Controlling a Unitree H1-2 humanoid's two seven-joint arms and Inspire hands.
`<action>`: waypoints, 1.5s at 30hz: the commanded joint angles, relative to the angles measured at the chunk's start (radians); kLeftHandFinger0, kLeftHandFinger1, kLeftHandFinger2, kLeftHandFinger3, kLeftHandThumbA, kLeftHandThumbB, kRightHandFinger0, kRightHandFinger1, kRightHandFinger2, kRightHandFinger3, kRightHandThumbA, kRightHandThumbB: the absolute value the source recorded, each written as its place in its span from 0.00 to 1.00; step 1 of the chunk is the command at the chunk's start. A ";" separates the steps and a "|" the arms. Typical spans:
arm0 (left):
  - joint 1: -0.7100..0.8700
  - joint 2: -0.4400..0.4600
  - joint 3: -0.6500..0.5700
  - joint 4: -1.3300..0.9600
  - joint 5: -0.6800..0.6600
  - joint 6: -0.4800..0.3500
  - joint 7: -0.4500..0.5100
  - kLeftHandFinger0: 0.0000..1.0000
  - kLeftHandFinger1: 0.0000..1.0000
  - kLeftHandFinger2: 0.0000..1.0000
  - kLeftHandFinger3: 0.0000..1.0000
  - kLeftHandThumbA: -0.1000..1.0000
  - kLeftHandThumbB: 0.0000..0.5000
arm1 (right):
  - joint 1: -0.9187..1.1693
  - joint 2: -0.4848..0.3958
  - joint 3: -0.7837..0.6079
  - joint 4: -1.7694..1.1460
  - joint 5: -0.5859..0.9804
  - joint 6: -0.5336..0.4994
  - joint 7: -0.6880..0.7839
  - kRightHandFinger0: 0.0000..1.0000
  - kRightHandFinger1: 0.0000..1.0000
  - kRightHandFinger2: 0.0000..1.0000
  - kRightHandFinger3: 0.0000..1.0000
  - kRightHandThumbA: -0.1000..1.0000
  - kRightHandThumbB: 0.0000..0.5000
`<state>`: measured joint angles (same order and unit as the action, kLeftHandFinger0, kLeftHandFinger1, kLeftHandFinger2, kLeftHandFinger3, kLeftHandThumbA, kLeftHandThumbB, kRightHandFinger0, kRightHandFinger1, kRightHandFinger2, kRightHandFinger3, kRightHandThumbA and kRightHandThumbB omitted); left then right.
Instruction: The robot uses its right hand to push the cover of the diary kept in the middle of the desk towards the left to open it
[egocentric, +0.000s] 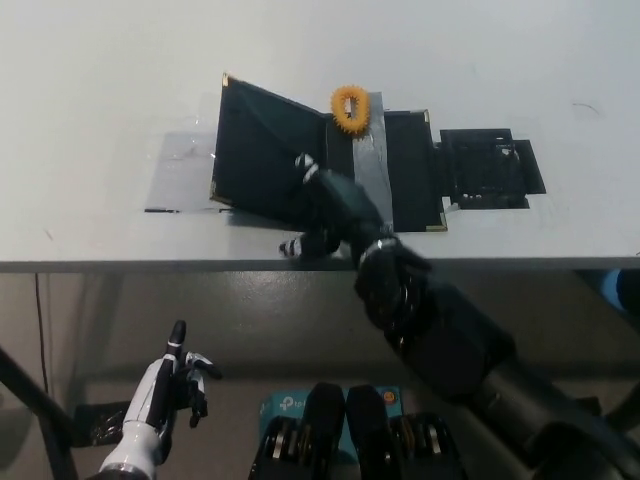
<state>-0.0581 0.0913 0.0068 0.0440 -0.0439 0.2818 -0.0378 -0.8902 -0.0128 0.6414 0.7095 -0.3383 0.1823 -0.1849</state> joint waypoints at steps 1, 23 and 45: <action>-0.022 0.008 0.002 -0.025 0.003 0.009 -0.008 0.09 0.12 0.07 0.28 1.00 0.98 | -0.077 -0.009 0.034 0.009 -0.131 0.020 0.043 1.00 1.00 1.00 1.00 1.00 0.83; 0.023 0.018 0.022 -0.026 -0.002 -0.006 0.002 0.13 0.19 0.15 0.33 1.00 0.92 | 0.125 -0.042 -0.498 -0.735 0.356 0.288 0.314 1.00 1.00 1.00 1.00 1.00 0.62; 0.063 0.016 0.069 -0.040 -0.014 -0.013 0.026 0.12 0.18 0.14 0.36 1.00 0.95 | 0.560 -0.167 -1.074 -1.116 0.787 0.175 0.109 0.91 0.97 0.95 0.98 1.00 0.43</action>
<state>-0.0121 0.0972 0.0309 0.0478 -0.0480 0.2876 -0.0365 -0.4391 -0.2046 -0.1700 -0.1851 0.1454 0.3849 -0.0266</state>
